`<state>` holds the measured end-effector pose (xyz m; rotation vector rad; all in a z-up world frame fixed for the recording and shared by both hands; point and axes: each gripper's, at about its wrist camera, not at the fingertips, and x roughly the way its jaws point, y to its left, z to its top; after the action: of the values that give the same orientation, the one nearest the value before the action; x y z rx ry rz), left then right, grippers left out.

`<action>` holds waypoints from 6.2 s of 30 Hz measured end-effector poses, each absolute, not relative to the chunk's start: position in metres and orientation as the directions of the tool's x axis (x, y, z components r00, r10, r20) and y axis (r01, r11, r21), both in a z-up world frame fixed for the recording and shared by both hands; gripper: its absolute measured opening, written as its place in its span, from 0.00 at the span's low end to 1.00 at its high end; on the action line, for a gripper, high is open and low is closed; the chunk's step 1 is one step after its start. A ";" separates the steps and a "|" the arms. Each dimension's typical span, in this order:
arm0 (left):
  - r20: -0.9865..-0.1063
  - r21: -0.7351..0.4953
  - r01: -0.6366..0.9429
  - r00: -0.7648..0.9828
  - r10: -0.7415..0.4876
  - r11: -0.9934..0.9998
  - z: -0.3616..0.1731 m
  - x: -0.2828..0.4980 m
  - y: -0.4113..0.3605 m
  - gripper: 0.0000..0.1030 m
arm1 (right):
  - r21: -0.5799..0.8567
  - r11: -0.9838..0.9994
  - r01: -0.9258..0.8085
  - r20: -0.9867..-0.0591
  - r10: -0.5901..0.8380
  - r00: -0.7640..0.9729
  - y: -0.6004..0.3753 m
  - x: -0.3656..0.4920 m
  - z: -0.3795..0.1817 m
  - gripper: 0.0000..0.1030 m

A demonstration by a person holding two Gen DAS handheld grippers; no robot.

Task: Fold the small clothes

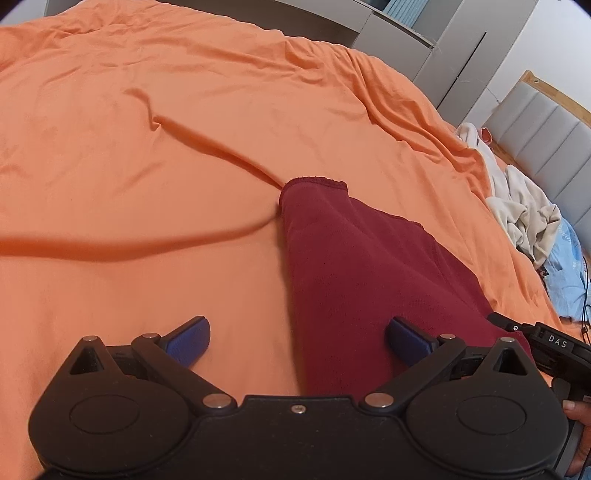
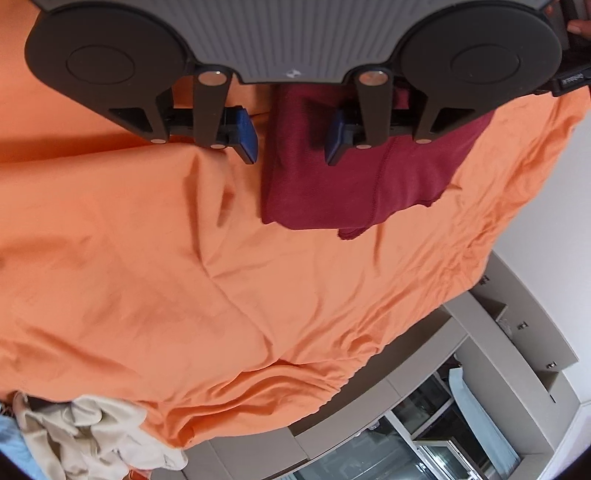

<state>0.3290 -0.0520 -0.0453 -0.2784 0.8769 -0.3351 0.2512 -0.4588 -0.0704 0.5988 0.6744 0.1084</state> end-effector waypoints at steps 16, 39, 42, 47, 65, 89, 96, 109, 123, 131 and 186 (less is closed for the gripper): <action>-0.690 -0.372 0.184 0.601 -0.404 0.910 -0.042 0.329 -0.054 0.99 | 0.589 0.804 0.080 -0.529 0.310 0.790 -0.452 0.257 -0.084 0.50; -0.702 -0.407 0.169 0.572 -0.426 0.898 -0.055 0.339 -0.066 1.00 | 0.687 0.723 0.080 -0.489 0.378 0.786 -0.472 0.281 -0.104 0.36; -0.702 -0.421 0.165 0.564 -0.435 0.892 -0.053 0.342 -0.067 0.99 | 0.697 0.713 0.081 -0.482 0.382 0.788 -0.473 0.282 -0.105 0.34; -0.688 -0.480 0.218 0.507 -0.519 0.850 -0.055 0.359 -0.067 0.99 | 0.694 0.715 0.080 -0.481 0.379 0.790 -0.471 0.282 -0.106 0.34; -0.606 -0.626 0.230 0.458 -0.651 0.745 -0.072 0.375 -0.061 0.69 | 0.494 0.866 0.077 -0.547 0.241 0.801 -0.437 0.275 -0.071 0.17; -0.503 -0.587 0.223 0.653 -0.566 0.778 -0.001 0.353 0.001 0.38 | 0.496 0.843 -0.208 -0.355 0.416 0.837 -0.317 0.321 0.021 0.14; -0.491 -0.618 0.089 0.732 -0.472 0.781 0.009 0.353 0.064 0.38 | 0.507 0.833 -0.222 -0.413 0.460 0.786 -0.282 0.381 -0.003 0.14; -0.629 -0.568 -0.078 0.683 -0.372 0.819 -0.028 0.373 0.095 0.43 | 0.337 0.924 -0.178 -0.563 0.350 0.749 -0.259 0.382 -0.040 0.35; -0.668 -0.383 -0.113 0.720 -0.190 0.917 -0.017 0.354 0.075 0.89 | 0.091 0.973 -0.211 -0.509 0.228 0.830 -0.214 0.312 -0.030 0.90; -0.663 -0.280 -0.089 0.738 -0.125 0.956 -0.024 0.318 0.056 0.98 | 0.040 0.992 -0.123 -0.552 0.125 0.825 -0.221 0.301 -0.053 1.00; -0.363 -0.213 0.011 0.928 -0.089 0.977 0.011 0.115 0.009 0.99 | 0.230 0.965 -0.123 -0.169 0.164 0.972 -0.292 0.086 -0.005 1.00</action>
<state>0.1154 0.0092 0.0114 -0.2099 0.3801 -0.0517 0.0862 -0.2925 -0.0053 0.2203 0.1886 0.1461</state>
